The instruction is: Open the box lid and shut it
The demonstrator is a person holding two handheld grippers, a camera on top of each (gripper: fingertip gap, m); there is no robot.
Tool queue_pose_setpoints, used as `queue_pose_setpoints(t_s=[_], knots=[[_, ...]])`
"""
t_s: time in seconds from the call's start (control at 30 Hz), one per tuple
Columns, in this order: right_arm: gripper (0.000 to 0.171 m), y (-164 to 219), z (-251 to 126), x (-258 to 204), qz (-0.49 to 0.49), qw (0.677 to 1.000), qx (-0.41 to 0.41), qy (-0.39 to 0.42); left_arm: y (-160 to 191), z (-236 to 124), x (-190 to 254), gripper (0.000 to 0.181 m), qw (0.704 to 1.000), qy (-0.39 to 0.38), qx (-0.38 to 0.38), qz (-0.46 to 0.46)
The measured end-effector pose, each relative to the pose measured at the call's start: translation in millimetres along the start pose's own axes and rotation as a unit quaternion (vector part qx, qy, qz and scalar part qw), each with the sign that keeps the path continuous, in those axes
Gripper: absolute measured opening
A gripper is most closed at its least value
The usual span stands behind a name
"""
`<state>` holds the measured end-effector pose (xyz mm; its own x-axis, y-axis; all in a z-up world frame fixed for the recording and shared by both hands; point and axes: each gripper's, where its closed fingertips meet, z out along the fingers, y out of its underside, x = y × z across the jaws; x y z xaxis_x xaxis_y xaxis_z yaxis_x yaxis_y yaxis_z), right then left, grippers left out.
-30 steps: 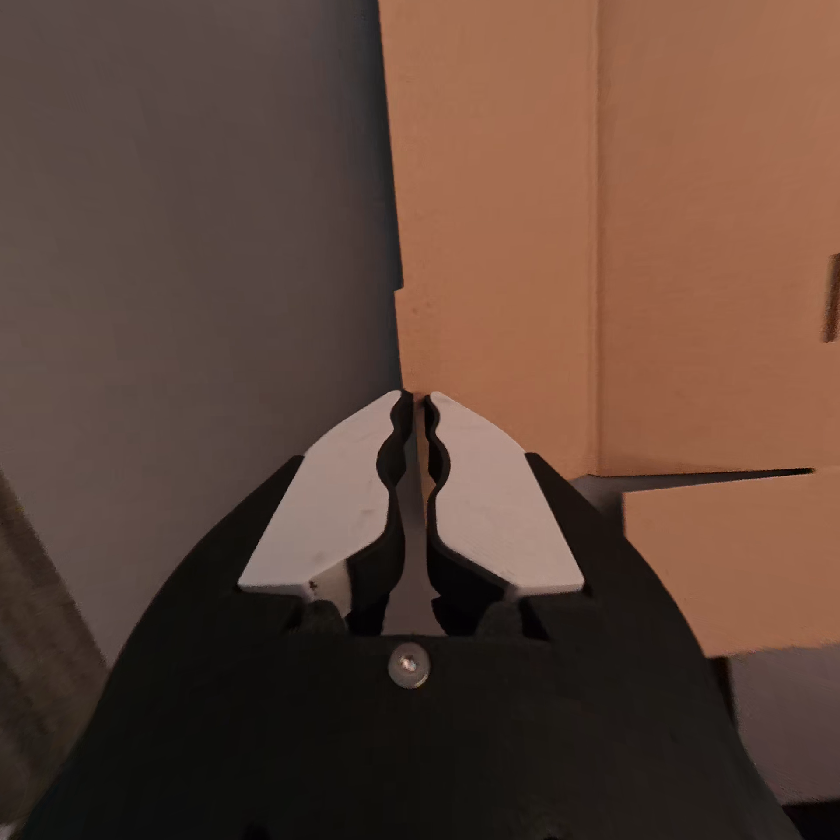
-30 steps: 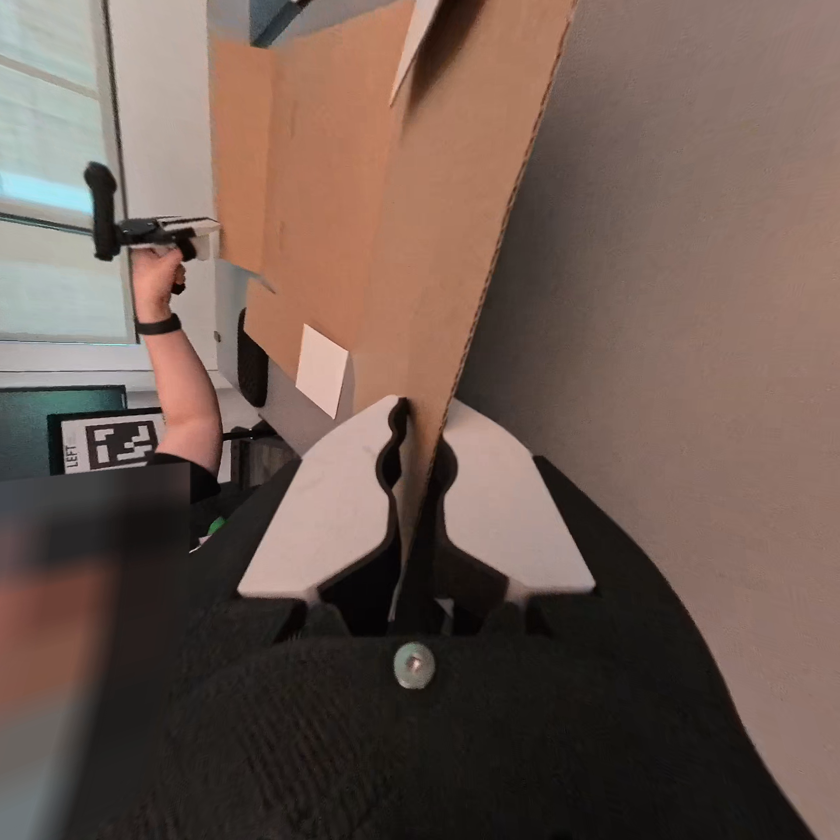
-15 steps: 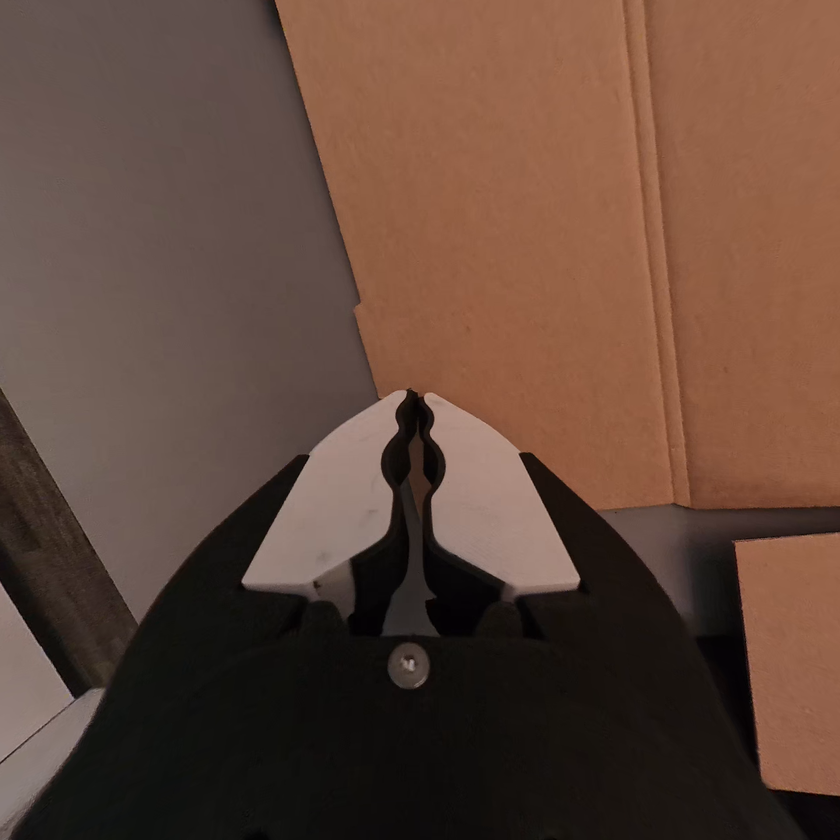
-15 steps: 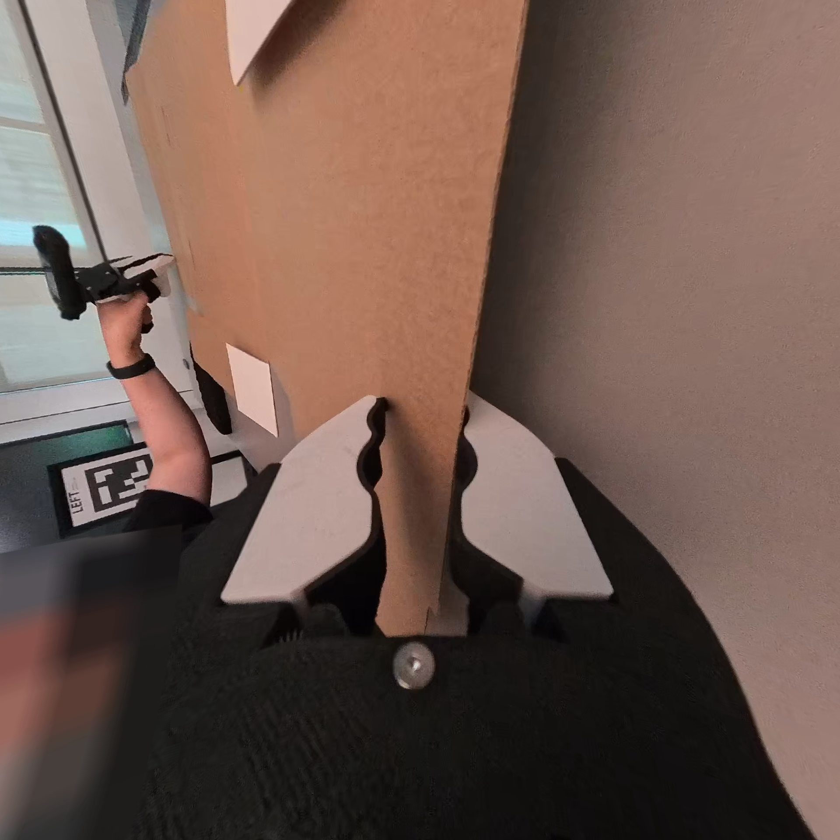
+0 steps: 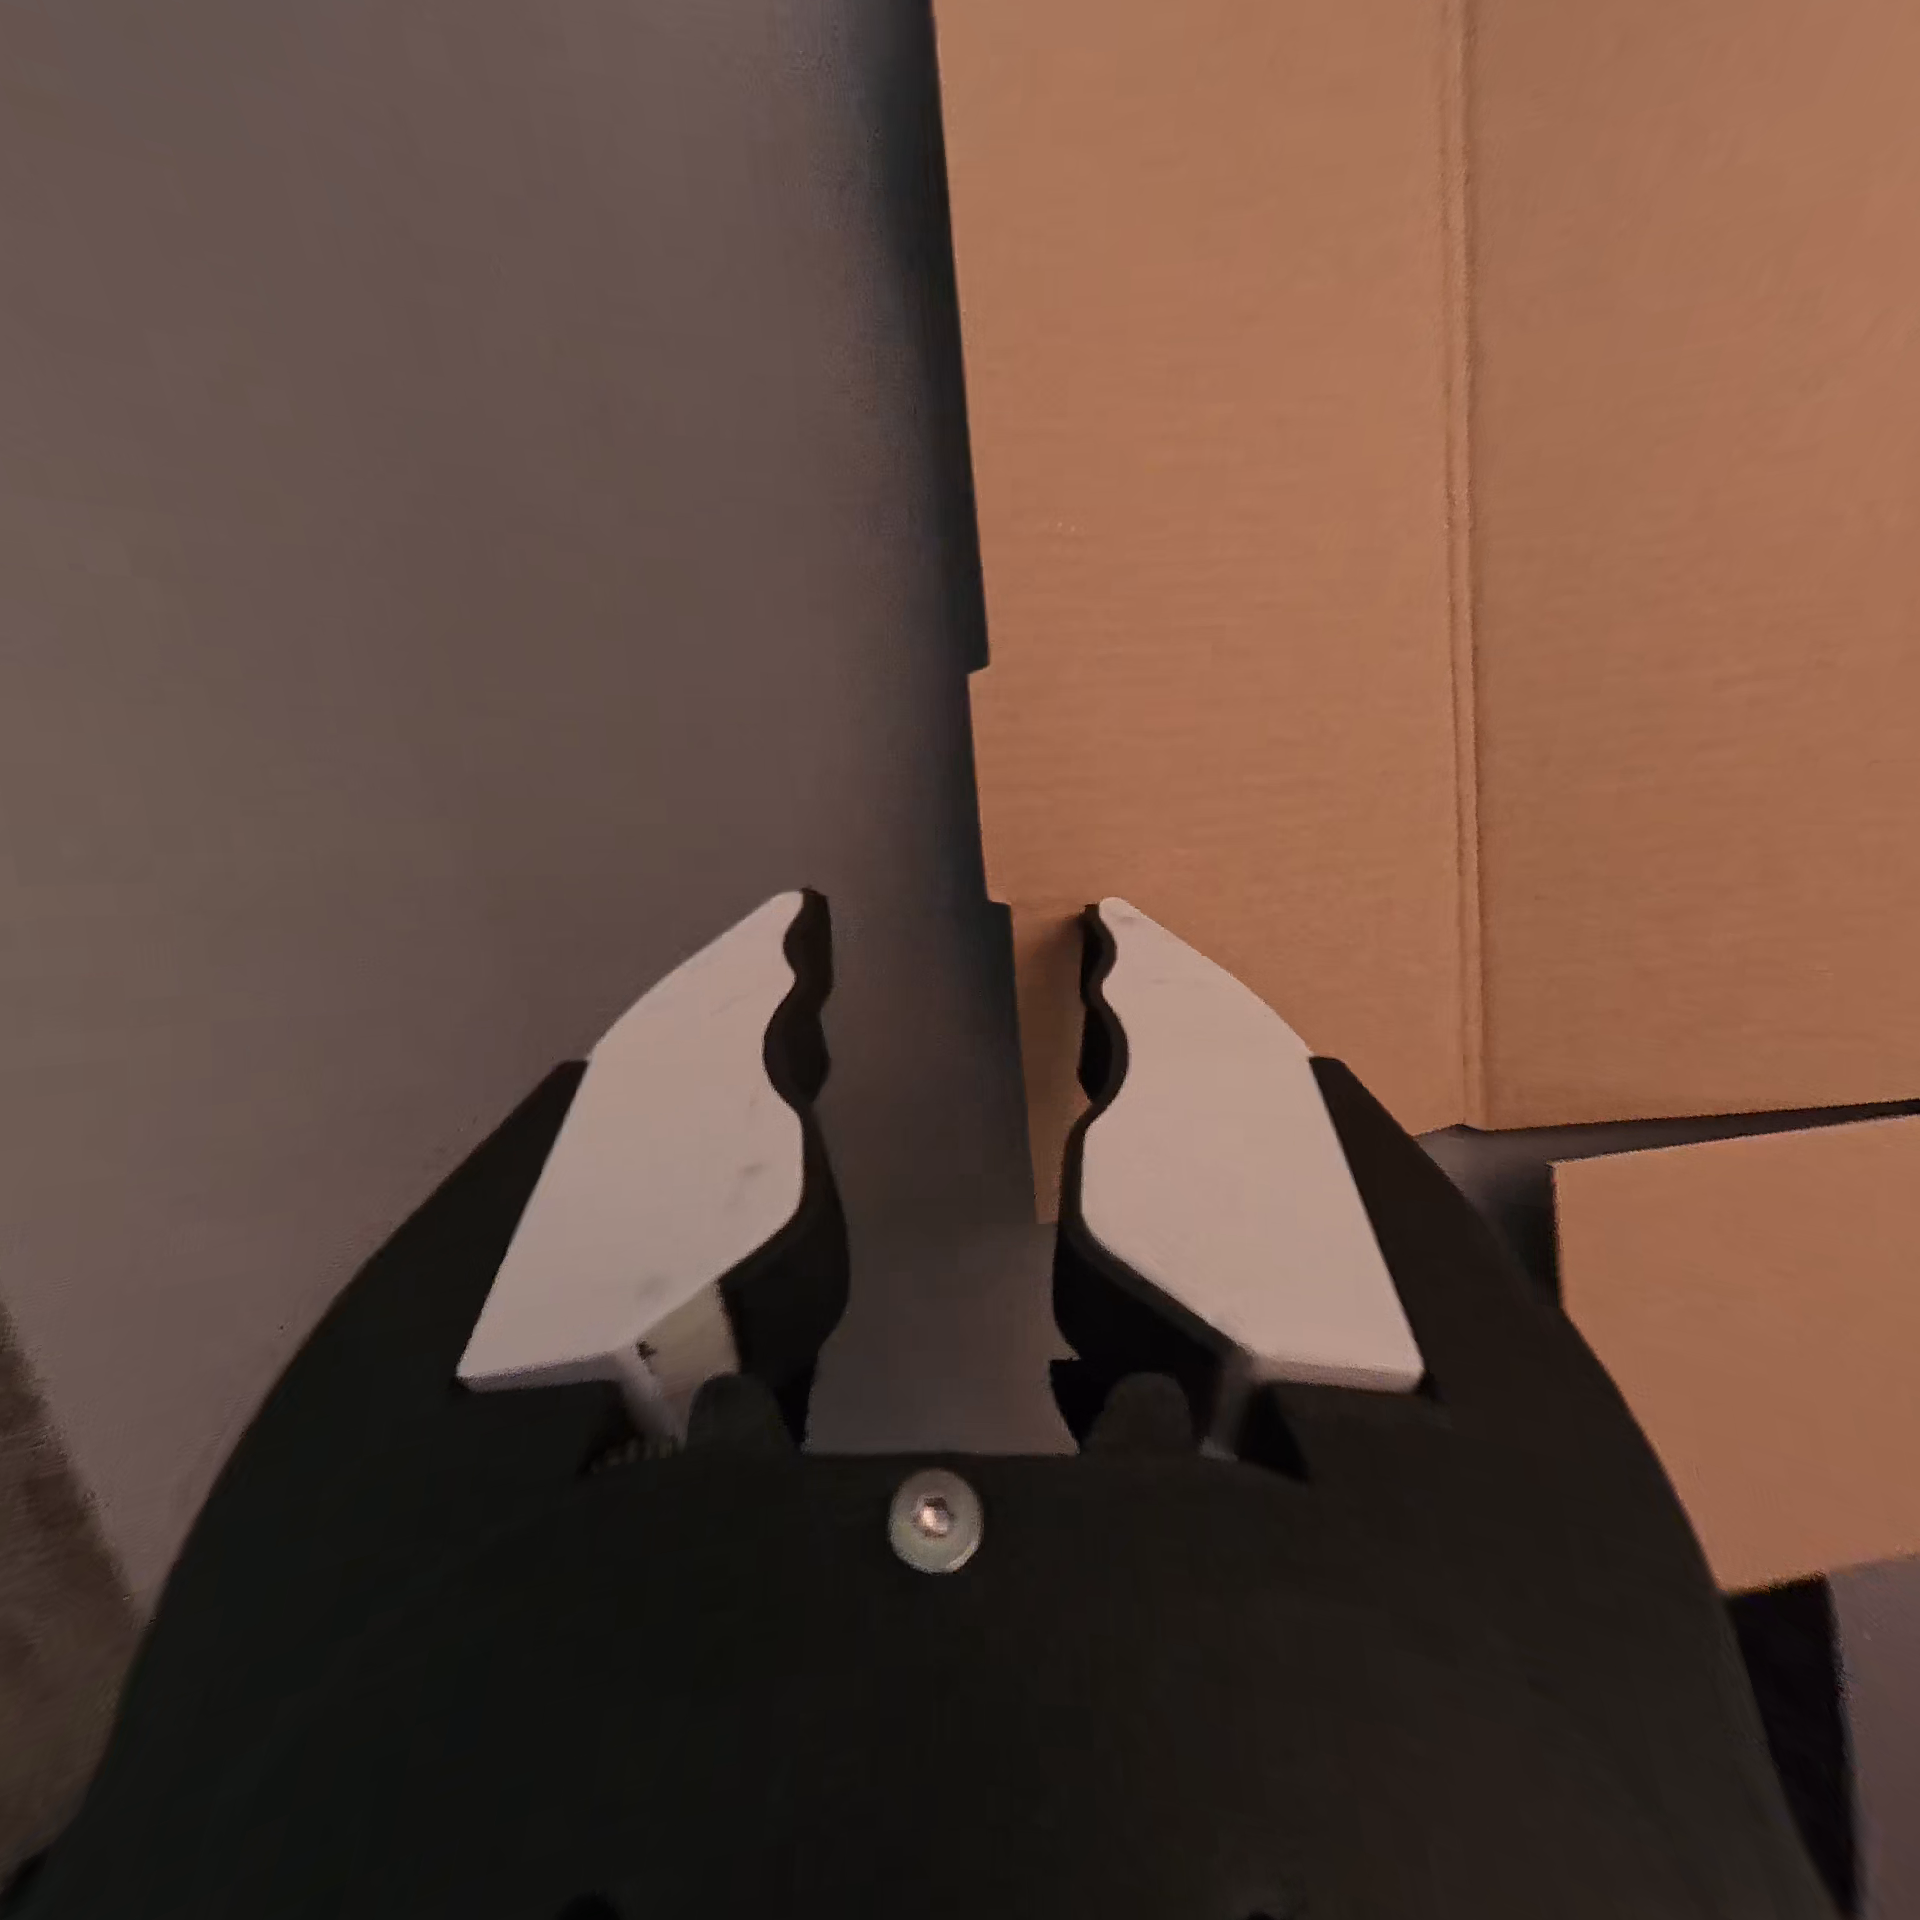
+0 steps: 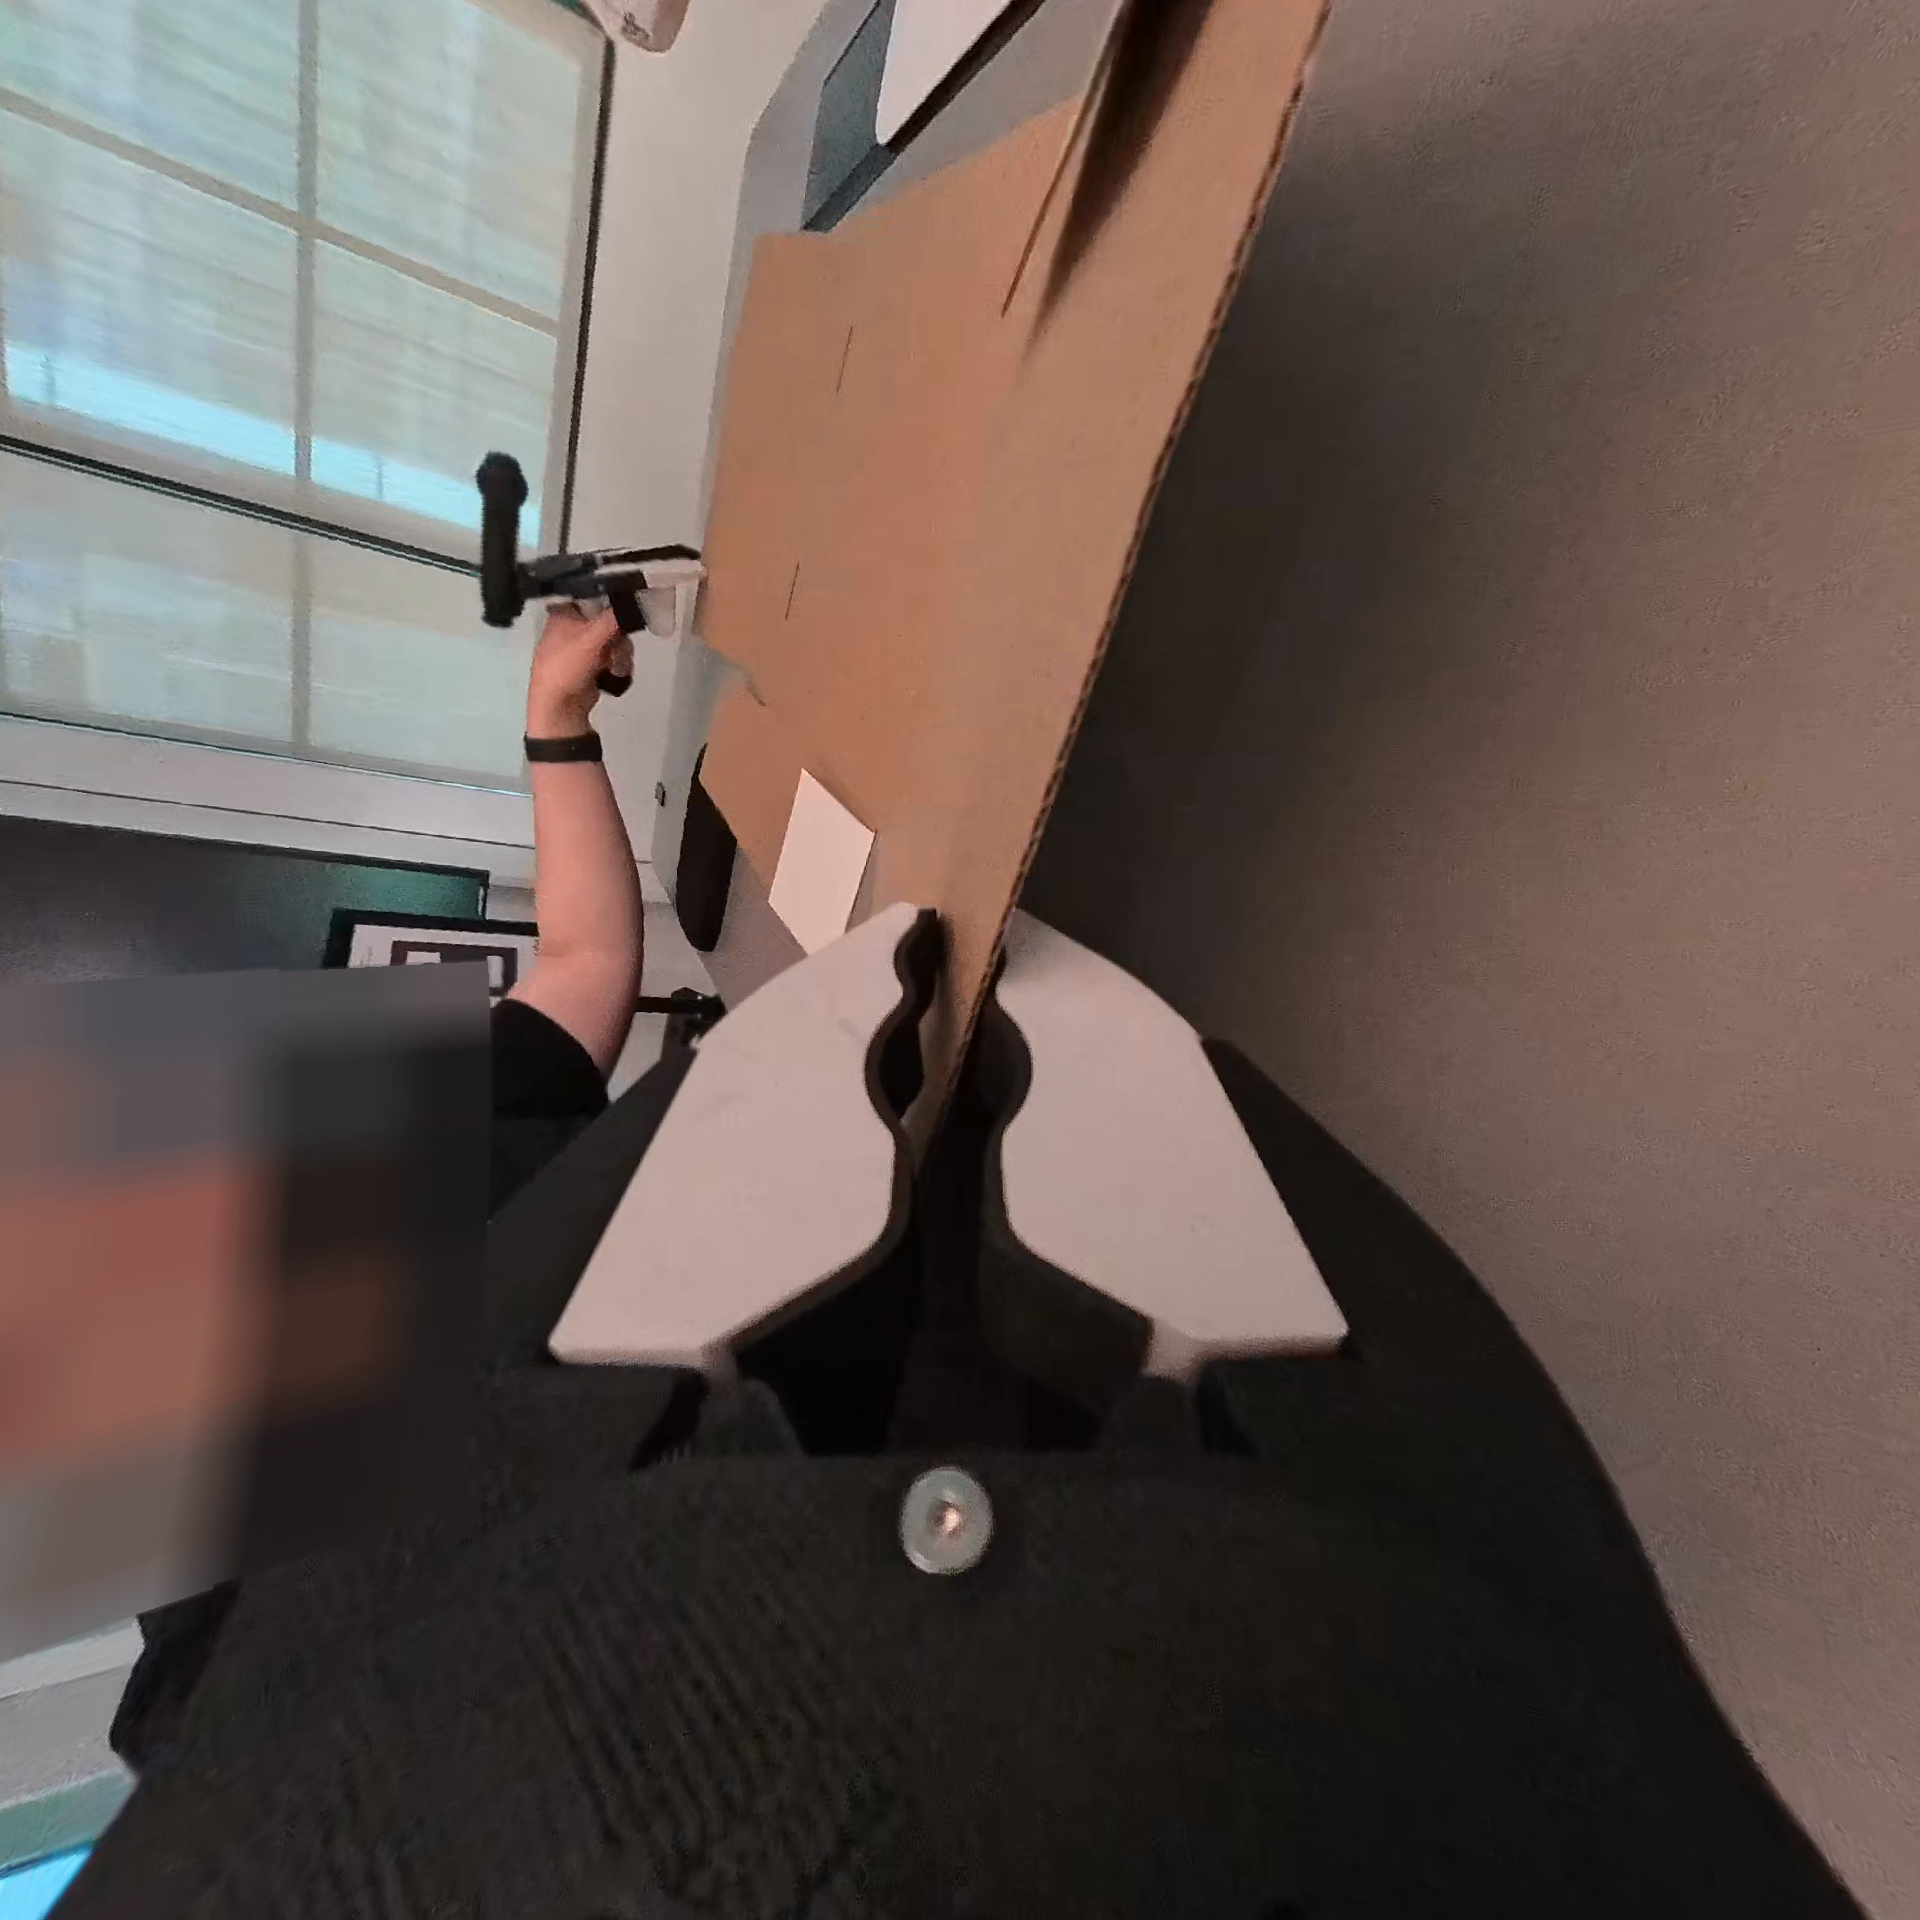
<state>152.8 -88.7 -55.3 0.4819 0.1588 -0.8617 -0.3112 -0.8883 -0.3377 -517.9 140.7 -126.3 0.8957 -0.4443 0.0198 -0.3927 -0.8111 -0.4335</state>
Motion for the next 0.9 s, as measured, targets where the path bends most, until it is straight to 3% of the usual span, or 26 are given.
queue_pose_setpoints(t_s=[0.03, 0.1, 0.23, 0.33, 0.4, 0.7, 0.77, 0.9], knots=[[0.006, 0.3, -0.2, -1.6, -0.002, 1.000, -0.002, -0.002, -3.0, 2.4, 1.7, 0.045, 0.999, 0.033, -0.001, -0.015], [0.006, 0.4, -0.5, -0.2, 0.003, 1.000, -0.003, -0.001, -10.5, 7.1, 9.2, 0.046, 0.991, 0.121, -0.004, -0.062], [0.005, 1.4, 1.2, 8.1, 0.035, 0.999, 0.009, -0.015, -20.1, 10.1, 30.0, 0.039, 0.946, 0.290, -0.018, -0.144], [0.005, 9.2, 4.3, 14.2, 0.056, 0.998, 0.009, -0.030, -17.4, 19.5, 24.4, 0.036, 0.953, 0.276, -0.008, -0.126], [0.005, 14.7, 7.4, 17.6, 0.062, 0.997, 0.008, -0.034, -15.2, 20.6, 27.7, 0.021, 0.951, 0.284, -0.003, -0.119], [0.003, 20.4, 19.5, 0.4, 0.099, 0.988, 0.051, -0.107, -27.3, 1.9, 30.0, 0.009, 0.934, 0.332, 0.044, -0.125], [0.003, 24.3, 25.1, -7.1, 0.111, 0.986, 0.061, -0.112, -30.8, -0.3, 20.5, 0.013, 0.946, 0.295, 0.061, -0.122], [0.003, 39.2, 41.0, -23.3, 0.118, 0.986, 0.072, -0.088, -46.2, -27.4, -12.6, 0.037, 0.973, 0.158, 0.145, -0.090]])
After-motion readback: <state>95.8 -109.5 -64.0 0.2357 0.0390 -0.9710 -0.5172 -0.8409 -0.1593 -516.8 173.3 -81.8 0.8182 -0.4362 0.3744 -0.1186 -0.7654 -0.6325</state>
